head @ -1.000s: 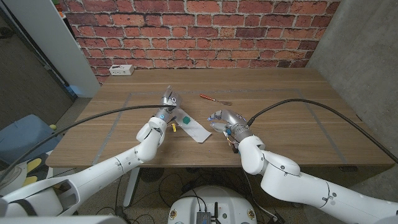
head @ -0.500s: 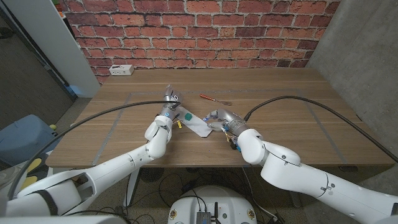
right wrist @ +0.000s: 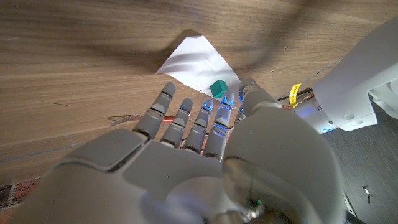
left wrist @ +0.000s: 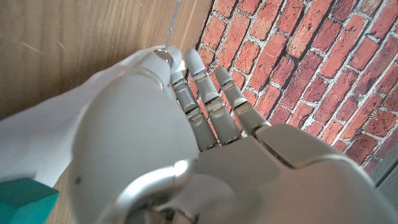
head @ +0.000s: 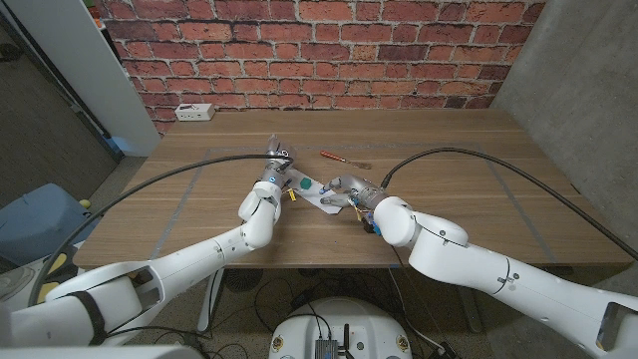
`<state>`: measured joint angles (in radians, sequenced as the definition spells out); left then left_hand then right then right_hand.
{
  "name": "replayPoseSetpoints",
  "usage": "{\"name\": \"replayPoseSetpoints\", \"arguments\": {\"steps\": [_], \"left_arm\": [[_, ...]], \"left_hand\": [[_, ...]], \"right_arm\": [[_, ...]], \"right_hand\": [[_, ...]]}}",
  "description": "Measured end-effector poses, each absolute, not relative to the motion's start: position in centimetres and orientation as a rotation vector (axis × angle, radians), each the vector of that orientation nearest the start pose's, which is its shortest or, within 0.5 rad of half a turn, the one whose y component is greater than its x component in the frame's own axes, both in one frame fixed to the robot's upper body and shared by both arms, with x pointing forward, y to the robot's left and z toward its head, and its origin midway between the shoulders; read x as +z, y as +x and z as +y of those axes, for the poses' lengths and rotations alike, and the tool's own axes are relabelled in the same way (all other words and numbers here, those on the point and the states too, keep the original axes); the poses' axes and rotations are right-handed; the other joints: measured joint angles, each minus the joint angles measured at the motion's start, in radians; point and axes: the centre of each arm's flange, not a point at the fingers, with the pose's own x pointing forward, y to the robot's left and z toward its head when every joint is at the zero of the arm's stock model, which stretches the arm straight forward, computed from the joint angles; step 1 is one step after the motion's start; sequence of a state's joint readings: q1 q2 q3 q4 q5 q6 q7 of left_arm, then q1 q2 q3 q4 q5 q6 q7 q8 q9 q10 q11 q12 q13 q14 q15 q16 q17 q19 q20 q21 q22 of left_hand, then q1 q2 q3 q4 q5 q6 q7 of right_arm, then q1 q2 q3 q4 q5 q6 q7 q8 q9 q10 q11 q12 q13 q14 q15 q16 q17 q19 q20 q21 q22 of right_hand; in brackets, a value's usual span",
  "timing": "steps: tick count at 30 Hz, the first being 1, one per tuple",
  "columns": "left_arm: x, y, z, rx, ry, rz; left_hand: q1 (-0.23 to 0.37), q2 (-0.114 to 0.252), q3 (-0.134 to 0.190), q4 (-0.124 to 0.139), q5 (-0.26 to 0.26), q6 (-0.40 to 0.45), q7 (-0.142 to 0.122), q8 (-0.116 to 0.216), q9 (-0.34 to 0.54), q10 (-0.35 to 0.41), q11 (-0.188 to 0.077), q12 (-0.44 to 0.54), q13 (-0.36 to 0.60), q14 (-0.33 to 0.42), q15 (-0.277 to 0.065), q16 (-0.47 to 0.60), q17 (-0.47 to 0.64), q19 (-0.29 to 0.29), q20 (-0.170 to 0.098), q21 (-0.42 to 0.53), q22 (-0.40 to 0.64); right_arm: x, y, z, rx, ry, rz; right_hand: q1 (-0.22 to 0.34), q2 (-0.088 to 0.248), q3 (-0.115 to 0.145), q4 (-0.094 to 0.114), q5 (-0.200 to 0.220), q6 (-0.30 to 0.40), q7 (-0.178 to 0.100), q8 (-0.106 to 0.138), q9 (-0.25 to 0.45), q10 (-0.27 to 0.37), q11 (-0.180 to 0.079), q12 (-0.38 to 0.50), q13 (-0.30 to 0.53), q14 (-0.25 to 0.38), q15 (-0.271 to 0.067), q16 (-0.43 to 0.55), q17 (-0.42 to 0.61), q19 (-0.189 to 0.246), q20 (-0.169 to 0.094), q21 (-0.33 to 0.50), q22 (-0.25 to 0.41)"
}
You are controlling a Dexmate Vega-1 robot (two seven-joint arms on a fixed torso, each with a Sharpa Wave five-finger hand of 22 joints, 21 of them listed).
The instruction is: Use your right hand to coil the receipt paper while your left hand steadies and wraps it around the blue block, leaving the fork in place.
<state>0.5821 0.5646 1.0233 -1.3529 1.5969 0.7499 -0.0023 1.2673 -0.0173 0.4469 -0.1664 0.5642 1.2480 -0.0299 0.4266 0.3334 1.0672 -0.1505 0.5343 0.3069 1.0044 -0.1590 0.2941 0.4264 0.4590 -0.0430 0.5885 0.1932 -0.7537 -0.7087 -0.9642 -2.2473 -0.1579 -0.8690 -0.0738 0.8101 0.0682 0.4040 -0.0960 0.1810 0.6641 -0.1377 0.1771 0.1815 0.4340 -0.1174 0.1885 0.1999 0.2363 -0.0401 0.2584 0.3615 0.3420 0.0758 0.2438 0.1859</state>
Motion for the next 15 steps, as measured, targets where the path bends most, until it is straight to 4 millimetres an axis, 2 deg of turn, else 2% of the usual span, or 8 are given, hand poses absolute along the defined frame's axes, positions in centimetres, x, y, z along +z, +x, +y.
{"name": "replayPoseSetpoints", "arguments": {"steps": [5, 12, 15], "left_arm": [[-1.6, 64.5, 17.6, 0.773, 2.259, -0.514], [-1.5, 64.6, 17.6, 0.762, 2.258, -0.507], [-1.5, 64.6, 17.6, 0.760, 2.258, -0.507]], "left_hand": [[-0.007, -0.007, 0.006, -0.001, 0.009, 0.000, 0.000, 0.003, 0.006, 0.000, 0.000, 0.002, 0.000, 0.000, 0.000, 0.000, 0.007, 0.000, 0.000, 0.004, 0.005], [-0.009, -0.009, 0.008, 0.000, 0.017, -0.005, 0.005, 0.003, 0.013, -0.002, -0.002, 0.004, 0.000, 0.000, 0.000, -0.008, 0.017, 0.000, 0.000, 0.004, 0.005], [-0.009, -0.009, 0.008, 0.000, 0.020, -0.005, 0.005, 0.003, 0.016, -0.002, -0.002, 0.006, 0.000, 0.000, 0.000, -0.008, 0.019, 0.000, 0.000, 0.011, 0.005]], "right_arm": [[-6.6, 50.8, -5.7, 0.330, -1.085, -0.334], [-6.7, 51.6, -5.2, 0.351, -1.110, -0.324], [-6.7, 51.8, -5.0, 0.354, -1.123, -0.325]], "right_hand": [[-0.022, -0.003, -0.007, 0.007, 0.000, -0.004, 0.004, 0.000, 0.000, -0.008, -0.008, 0.000, 0.000, -0.024, 0.002, -0.014, -0.005, -0.018, 0.003, -0.005, 0.000], [-0.039, -0.005, -0.011, 0.003, 0.004, -0.062, 0.018, -0.004, 0.000, -0.042, -0.031, -0.004, 0.000, -0.050, -0.001, -0.033, -0.018, -0.035, 0.007, -0.019, 0.000], [-0.039, -0.005, -0.011, 0.003, 0.005, -0.068, 0.022, -0.004, 0.000, -0.049, -0.027, -0.008, 0.000, -0.058, -0.001, -0.033, -0.022, -0.044, 0.008, -0.020, 0.000]]}}
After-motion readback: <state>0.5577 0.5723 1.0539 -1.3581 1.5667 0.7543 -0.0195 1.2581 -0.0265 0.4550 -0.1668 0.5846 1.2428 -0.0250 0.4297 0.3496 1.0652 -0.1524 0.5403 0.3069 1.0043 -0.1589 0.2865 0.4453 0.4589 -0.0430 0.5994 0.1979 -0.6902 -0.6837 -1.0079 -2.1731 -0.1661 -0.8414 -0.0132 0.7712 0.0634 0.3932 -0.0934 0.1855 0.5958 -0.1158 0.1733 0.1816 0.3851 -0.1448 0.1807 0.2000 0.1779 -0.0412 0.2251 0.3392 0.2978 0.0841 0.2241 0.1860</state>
